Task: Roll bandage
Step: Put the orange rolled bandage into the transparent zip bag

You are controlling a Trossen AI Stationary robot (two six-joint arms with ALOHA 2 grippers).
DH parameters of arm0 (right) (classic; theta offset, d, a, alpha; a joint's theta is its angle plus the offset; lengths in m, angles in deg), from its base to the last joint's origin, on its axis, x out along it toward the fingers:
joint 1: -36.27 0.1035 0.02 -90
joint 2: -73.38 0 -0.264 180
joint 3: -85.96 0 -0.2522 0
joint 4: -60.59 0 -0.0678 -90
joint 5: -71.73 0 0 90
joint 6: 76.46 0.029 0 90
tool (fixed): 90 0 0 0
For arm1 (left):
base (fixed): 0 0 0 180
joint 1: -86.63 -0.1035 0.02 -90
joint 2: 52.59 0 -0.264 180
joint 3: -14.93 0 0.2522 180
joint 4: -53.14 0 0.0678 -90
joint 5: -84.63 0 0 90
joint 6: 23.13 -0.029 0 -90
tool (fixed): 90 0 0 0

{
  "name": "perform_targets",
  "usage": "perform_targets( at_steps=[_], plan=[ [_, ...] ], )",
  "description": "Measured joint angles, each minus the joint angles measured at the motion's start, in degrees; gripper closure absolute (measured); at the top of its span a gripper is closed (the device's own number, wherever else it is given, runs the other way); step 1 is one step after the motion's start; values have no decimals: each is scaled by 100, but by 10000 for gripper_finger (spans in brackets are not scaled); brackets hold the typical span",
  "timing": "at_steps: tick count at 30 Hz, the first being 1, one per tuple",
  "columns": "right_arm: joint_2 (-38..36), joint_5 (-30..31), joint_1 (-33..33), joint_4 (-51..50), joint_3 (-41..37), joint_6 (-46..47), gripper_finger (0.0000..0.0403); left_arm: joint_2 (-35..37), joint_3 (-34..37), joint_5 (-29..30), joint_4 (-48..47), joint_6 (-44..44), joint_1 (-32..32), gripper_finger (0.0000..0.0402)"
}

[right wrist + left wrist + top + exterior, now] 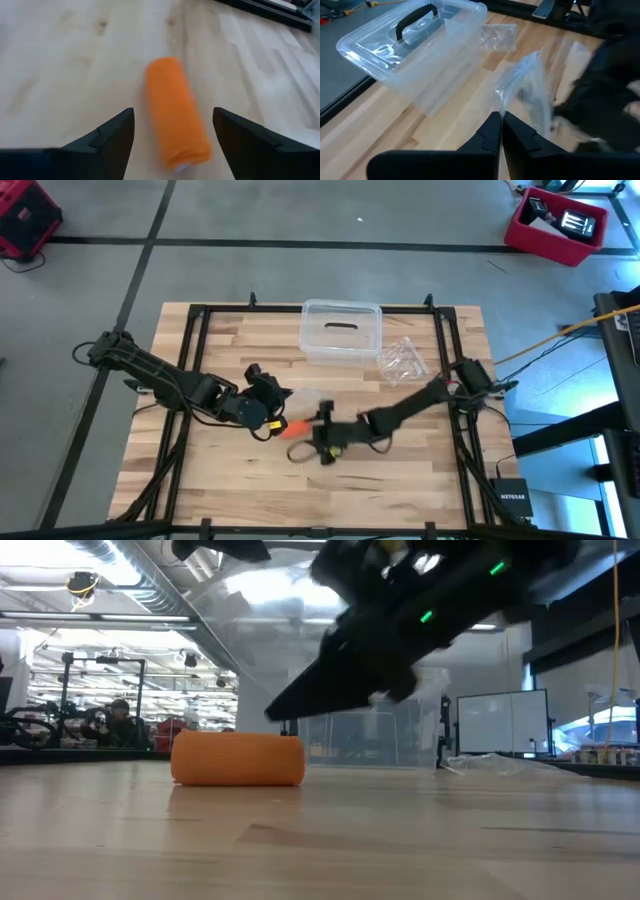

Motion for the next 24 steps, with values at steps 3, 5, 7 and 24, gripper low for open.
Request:
perform_targets(
  at_steps=[3,5,7,24],
  plan=[
    [217,-687,-377,236,2,-161,132,0,0,2,3,-49,0,396],
    [355,-1169,-543,260,2,-156,132,0,0,2,6,-49,0,396],
    [496,-1291,-597,262,2,-154,135,0,0,2,8,-49,0,396],
    [9,-326,241,-1118,4,190,347,-26,140,6,122,250,115,396]
  ],
)
